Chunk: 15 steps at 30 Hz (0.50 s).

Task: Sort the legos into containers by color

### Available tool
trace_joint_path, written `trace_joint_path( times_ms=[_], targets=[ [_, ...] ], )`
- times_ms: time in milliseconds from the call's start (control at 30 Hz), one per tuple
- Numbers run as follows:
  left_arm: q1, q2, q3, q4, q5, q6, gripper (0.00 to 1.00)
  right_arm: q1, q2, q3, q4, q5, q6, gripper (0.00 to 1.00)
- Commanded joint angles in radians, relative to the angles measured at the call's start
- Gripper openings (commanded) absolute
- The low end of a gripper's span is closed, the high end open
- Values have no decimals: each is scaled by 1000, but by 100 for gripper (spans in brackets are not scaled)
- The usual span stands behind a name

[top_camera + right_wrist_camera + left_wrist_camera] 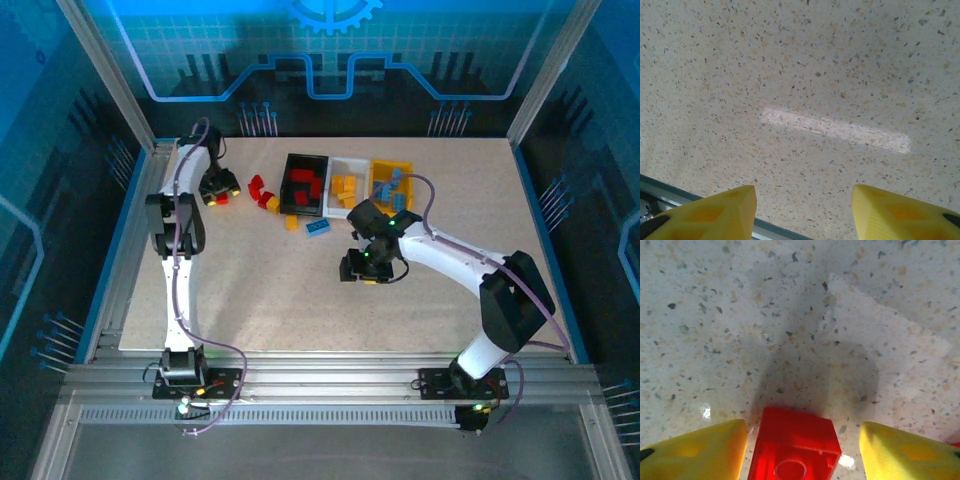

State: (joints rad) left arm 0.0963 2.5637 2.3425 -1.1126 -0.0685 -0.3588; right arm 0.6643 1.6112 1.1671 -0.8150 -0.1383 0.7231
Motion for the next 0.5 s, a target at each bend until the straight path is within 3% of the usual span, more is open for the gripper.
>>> trace_joint_path(
  times_ms=[0, 100, 467],
  targets=[
    [8, 13, 28, 5, -3, 2, 58, 23, 10, 24, -31, 16, 24, 55],
    [9, 13, 28, 5, 2, 0, 50, 32, 9, 22, -33, 20, 32, 54],
    [10, -99, -132, 70, 43, 9, 38, 58, 12, 43, -33, 34, 40, 54]
  ],
)
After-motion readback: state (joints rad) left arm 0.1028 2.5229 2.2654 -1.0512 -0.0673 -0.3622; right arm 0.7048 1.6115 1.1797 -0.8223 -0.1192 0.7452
